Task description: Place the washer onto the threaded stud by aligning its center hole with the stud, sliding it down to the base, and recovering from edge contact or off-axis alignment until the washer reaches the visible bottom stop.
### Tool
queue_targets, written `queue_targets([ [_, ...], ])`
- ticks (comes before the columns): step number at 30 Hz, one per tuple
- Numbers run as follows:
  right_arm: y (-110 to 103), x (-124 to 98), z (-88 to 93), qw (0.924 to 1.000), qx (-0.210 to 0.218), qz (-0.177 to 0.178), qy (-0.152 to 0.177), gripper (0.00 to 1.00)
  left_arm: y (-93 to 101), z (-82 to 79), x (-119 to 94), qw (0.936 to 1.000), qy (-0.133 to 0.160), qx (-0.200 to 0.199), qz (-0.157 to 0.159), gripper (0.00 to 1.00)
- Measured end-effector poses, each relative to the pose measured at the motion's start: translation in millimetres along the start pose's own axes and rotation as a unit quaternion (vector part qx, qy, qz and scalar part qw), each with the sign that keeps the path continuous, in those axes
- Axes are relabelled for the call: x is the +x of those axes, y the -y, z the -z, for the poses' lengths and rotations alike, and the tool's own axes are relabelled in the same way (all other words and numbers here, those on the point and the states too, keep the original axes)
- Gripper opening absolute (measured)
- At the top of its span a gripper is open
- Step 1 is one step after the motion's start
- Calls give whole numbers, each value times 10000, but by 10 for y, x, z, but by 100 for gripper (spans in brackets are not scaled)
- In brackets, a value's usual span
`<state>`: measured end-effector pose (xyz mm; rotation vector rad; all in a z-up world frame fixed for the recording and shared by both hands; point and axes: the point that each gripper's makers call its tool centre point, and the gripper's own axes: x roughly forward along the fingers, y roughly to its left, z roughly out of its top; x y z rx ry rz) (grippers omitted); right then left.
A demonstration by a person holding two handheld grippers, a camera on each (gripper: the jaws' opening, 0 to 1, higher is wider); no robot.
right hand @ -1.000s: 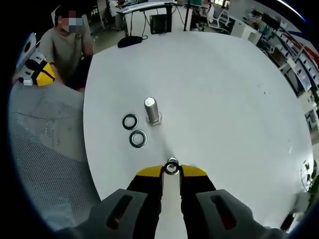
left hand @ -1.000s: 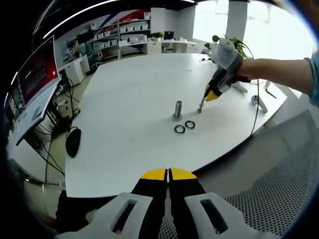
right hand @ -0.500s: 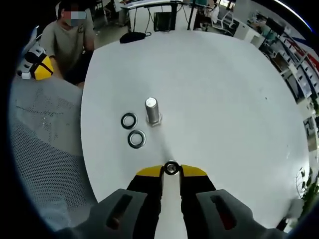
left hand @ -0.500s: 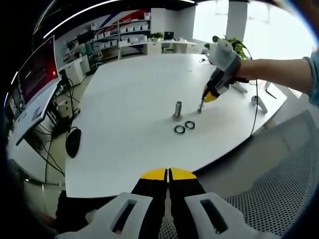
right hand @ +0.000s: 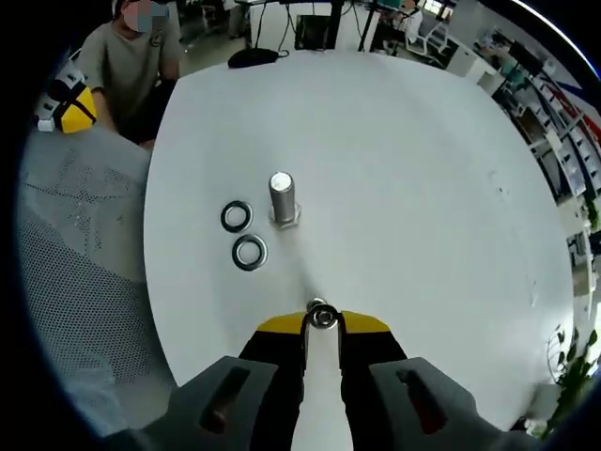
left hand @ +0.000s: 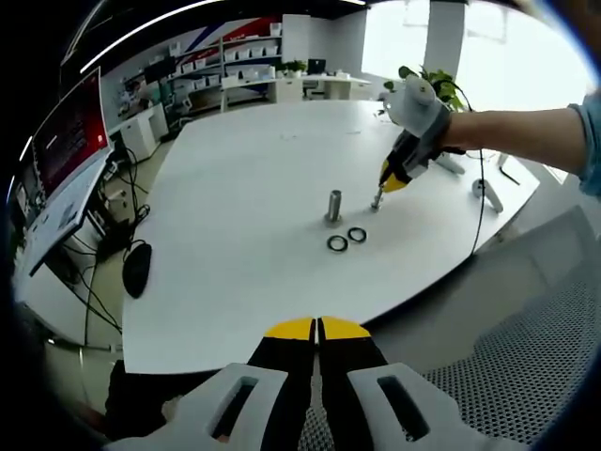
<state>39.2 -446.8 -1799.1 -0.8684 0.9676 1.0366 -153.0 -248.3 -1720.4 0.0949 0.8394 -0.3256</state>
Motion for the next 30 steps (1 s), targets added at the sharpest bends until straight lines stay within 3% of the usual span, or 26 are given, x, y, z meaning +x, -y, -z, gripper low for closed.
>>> queue_targets([
  [18, -60, 422, 163, 9988, -129, -101, -451, 14, 1, 9, 2, 10000, -25, -13, -1, 0],
  [25, 0, 370, 209, 9995, 4, 88, -319, 29, -5, 6, -1, 10000, -10, -15, -8, 0],
  [30, -21, 241, 368, 9994, 253, 101, -192, 29, -7, -5, -5, 10000, 26, -28, -11, 0],
])
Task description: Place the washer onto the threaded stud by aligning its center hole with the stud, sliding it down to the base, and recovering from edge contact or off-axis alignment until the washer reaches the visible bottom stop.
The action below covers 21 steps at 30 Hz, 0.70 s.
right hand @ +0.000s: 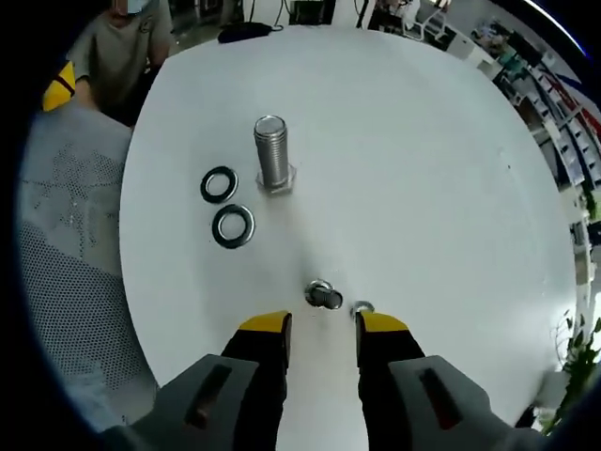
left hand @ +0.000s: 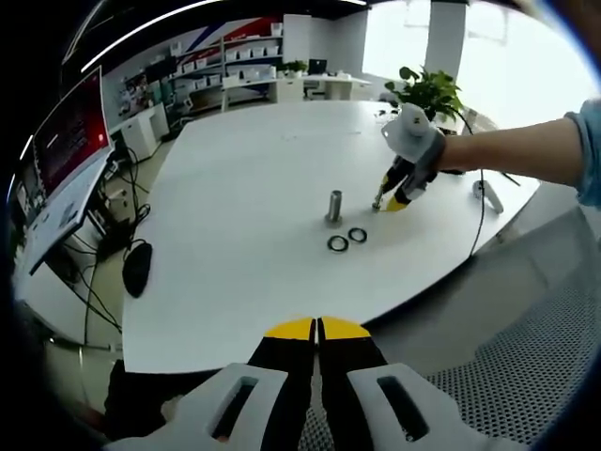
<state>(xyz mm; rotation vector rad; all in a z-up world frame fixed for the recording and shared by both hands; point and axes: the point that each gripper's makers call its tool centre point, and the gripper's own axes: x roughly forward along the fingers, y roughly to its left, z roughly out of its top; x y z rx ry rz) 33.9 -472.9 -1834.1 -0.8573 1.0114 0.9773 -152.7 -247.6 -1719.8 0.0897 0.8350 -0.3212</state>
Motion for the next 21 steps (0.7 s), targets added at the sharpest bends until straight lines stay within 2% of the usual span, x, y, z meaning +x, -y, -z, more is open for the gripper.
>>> queue_targets([
  [3, -23, -64, 118, 9998, 197, -22, 73, 29, -3, -15, -2, 10000, 48, -9, -2, 0],
  [14, -209, -324, 804, 9938, 1049, -231, 303, 28, 11, -57, -8, 9999, 155, 40, 39, 0],
  [21, -326, -394, 976, 9871, 1483, -319, 506, 28, -3, -70, -22, 9997, 226, -11, -25, 0],
])
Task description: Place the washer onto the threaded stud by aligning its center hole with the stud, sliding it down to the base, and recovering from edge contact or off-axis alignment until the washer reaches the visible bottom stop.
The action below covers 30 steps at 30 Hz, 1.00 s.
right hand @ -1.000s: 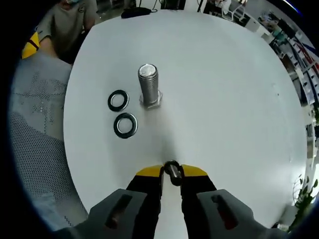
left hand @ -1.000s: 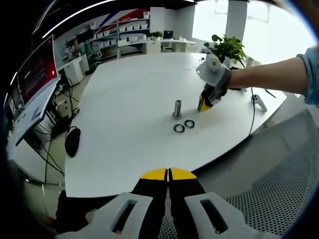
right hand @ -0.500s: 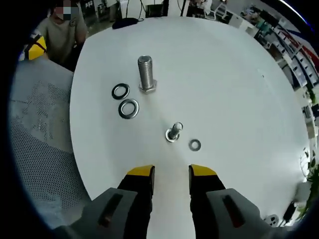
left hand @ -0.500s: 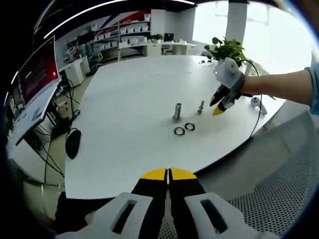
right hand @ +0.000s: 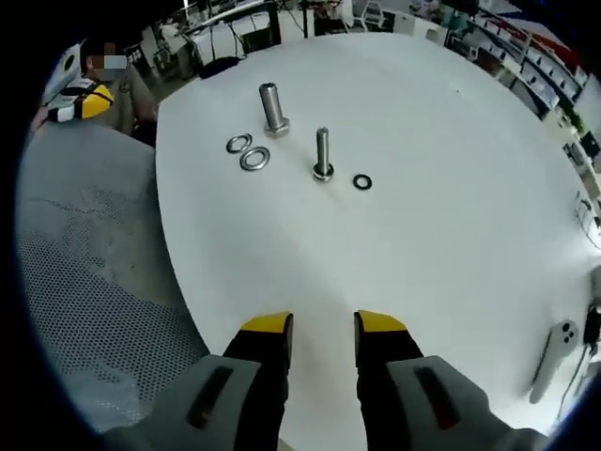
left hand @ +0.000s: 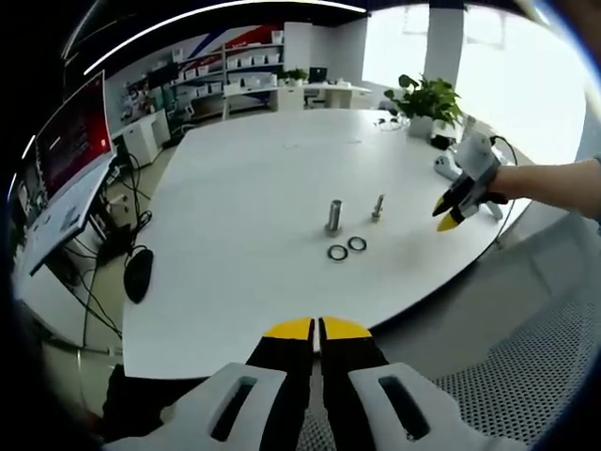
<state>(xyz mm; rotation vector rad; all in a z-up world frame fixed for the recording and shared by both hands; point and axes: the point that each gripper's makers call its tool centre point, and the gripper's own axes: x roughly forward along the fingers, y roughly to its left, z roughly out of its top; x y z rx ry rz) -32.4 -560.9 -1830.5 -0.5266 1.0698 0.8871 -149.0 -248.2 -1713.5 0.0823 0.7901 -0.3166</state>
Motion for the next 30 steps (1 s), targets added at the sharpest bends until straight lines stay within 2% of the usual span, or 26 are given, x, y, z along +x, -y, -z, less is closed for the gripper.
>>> queue_targets([
  [5, -48, -1, 32, 10000, -8, 7, 66, 28, -5, -7, -7, 10000, 33, -13, -27, 1],
  [16, -28, -65, -67, 9997, -38, 40, 228, 27, 6, 5, -13, 10000, -3, 74, -39, 2],
  [25, 51, -131, -336, 9990, -247, 136, 334, 27, 11, 20, -13, 10000, -34, 67, -26, 2],
  [30, 125, -73, -473, 9985, -473, 188, 223, 26, 17, 16, -11, 10000, -39, 42, -2, 2],
])
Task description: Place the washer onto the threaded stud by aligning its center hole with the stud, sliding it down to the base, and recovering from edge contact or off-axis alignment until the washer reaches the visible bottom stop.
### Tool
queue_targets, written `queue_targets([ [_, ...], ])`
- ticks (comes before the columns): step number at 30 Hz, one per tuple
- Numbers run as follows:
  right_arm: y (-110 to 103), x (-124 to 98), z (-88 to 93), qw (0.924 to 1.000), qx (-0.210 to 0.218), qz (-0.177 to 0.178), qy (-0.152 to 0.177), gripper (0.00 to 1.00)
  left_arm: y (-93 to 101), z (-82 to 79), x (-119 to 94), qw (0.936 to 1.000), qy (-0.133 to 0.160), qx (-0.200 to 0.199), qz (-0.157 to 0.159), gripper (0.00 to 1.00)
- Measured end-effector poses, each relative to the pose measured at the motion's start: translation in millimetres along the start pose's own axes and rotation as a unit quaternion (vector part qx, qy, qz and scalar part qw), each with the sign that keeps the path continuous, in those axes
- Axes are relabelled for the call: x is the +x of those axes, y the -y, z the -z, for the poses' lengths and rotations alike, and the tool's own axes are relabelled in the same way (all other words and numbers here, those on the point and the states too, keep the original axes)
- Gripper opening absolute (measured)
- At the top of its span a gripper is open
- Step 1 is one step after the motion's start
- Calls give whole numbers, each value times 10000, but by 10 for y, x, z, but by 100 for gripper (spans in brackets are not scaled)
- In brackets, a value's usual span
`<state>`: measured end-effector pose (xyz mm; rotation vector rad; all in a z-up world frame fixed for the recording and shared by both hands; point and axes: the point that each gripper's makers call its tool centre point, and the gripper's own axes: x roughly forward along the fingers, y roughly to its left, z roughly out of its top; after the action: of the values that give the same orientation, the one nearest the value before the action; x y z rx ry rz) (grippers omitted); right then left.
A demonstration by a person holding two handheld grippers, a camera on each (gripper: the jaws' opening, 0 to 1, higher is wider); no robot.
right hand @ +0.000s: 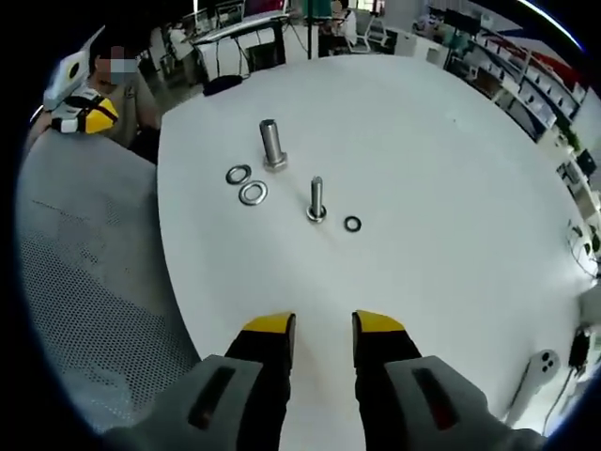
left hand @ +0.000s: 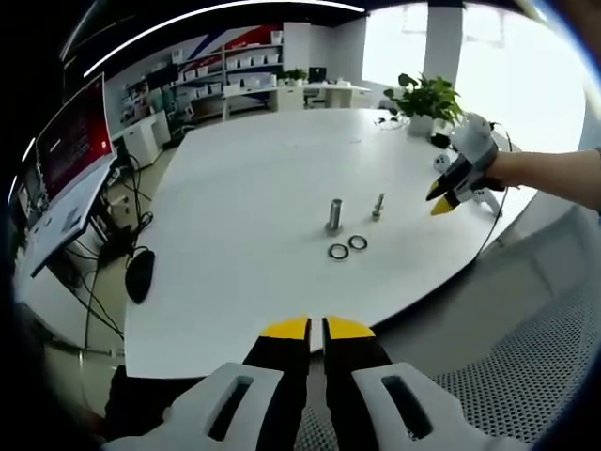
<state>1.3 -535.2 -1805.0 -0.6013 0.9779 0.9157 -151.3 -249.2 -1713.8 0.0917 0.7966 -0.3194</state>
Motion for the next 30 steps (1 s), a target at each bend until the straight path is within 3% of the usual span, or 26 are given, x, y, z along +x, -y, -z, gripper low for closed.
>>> queue_targets([
  [8, 127, 232, -135, 9985, -420, -18, -340, 26, -8, -3, 2, 10000, 14, -16, 1, 2],
  [16, 223, 528, -293, 9973, -535, -76, -493, 24, -23, -5, 7, 10000, 18, -46, -9, 2],
  [30, 333, 744, -521, 9995, -159, -128, -220, 23, -34, -26, 4, 9999, 86, -75, -29, 2],
])
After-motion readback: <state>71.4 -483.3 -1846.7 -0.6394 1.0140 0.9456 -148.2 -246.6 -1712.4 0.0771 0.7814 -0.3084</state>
